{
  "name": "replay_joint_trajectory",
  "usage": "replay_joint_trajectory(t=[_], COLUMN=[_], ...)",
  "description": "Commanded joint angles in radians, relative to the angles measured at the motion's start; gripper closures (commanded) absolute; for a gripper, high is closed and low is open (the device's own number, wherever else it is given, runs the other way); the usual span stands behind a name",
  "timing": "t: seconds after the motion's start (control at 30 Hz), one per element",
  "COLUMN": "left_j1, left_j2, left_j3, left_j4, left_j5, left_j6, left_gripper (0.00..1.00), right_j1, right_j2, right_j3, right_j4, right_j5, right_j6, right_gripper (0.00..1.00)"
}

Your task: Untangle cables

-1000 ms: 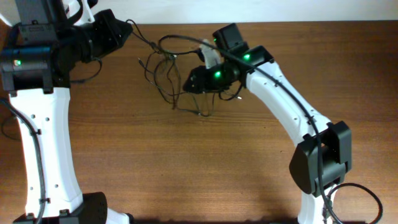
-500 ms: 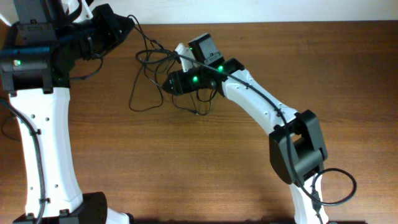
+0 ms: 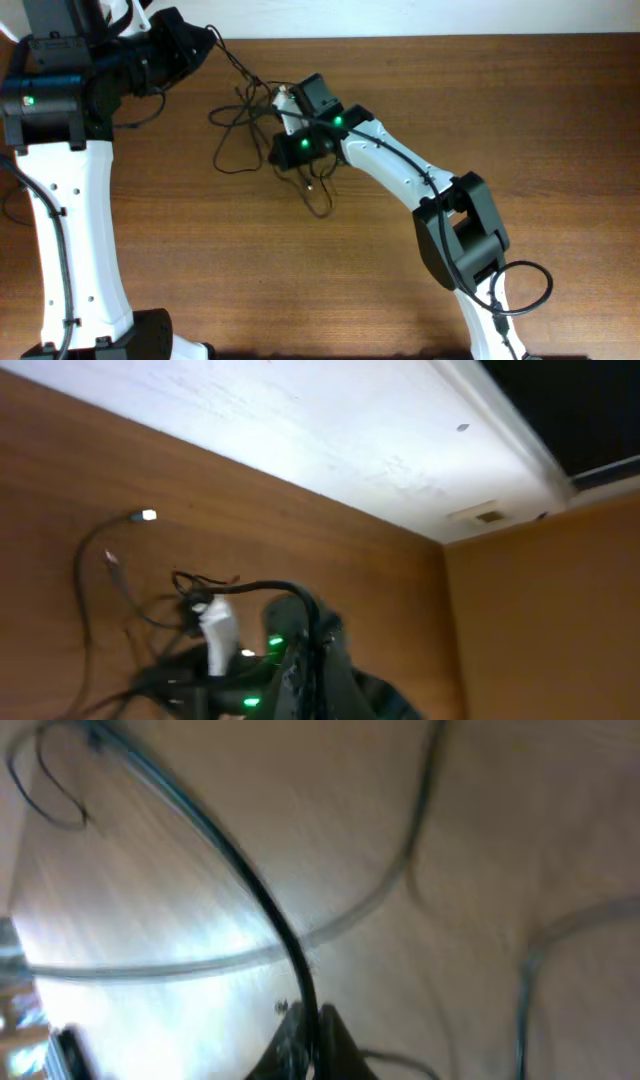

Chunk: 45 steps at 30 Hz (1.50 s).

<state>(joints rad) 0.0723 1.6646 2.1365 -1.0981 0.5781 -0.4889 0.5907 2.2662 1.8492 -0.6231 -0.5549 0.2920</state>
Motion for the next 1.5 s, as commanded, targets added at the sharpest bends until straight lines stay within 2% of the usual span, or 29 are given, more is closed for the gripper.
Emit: replay_joint_trajectory(t=[0.0,0.03,0.1,0.17,0.27,0.43,0.67,0.87,0.93,1.07,1.27,1.37,1.47], left_j1=[0.002,0.002,0.002,0.002,0.002,0.002,0.002,0.002,0.002,0.002,0.002,0.002,0.002], left_j2=[0.007,0.015,0.043,0.098,0.183,0.33,0.465,0.527,0.531,0.531,0.531,0.531,0.531], left_j3=[0.005,0.005,0.004,0.004,0.004,0.004,0.004,0.004,0.003,0.003,0.003,0.003,0.003], left_j4=[-0.041,-0.059,-0.078,-0.117,-0.154,-0.214,-0.218,-0.205,-0.198,-0.194,-0.185,-0.18,-0.175], left_j5=[-0.217,-0.313,-0.407,-0.475,-0.469,-0.467,-0.471,-0.471,-0.472,-0.545,-0.628,-0.628,-0.627], left_j6=[0.102,0.103,0.148,0.154,0.166,0.28,0.283,0.283,0.286,0.285,0.285,0.285,0.285], left_gripper=[1.0,1.0,1.0,1.0,1.0,1.0,1.0,1.0,1.0,1.0,1.0,1.0,1.0], right_j1=[-0.099,-0.122,-0.128,-0.129,-0.148,-0.249,-0.32,-0.505,-0.609,-0.78,-1.022,-1.092,-1.087], right_j2=[-0.136,-0.184,-0.266,-0.351,-0.446,-0.613,-0.832,-1.015,-1.069,-1.092,-1.018,-0.937,-0.855], right_j3=[0.002,0.002,0.002,0.002,0.002,0.002,0.002,0.002,0.002,0.002,0.002,0.002,0.002], right_j4=[-0.113,-0.177,-0.298,-0.403,-0.452,-0.486,-0.486,-0.49,-0.497,-0.552,-0.583,-0.658,-0.755], right_j5=[-0.096,-0.139,-0.148,-0.109,-0.06,-0.062,-0.066,-0.066,-0.066,-0.078,-0.238,-0.312,-0.344], right_j6=[-0.055,-0.101,-0.202,-0.233,-0.232,-0.196,-0.179,-0.128,-0.126,-0.096,-0.112,-0.174,-0.261], right_gripper=[0.96,0.96,0.96,0.96,0.96,0.96,0.96,0.96,0.96,0.96,0.96,0.96,0.96])
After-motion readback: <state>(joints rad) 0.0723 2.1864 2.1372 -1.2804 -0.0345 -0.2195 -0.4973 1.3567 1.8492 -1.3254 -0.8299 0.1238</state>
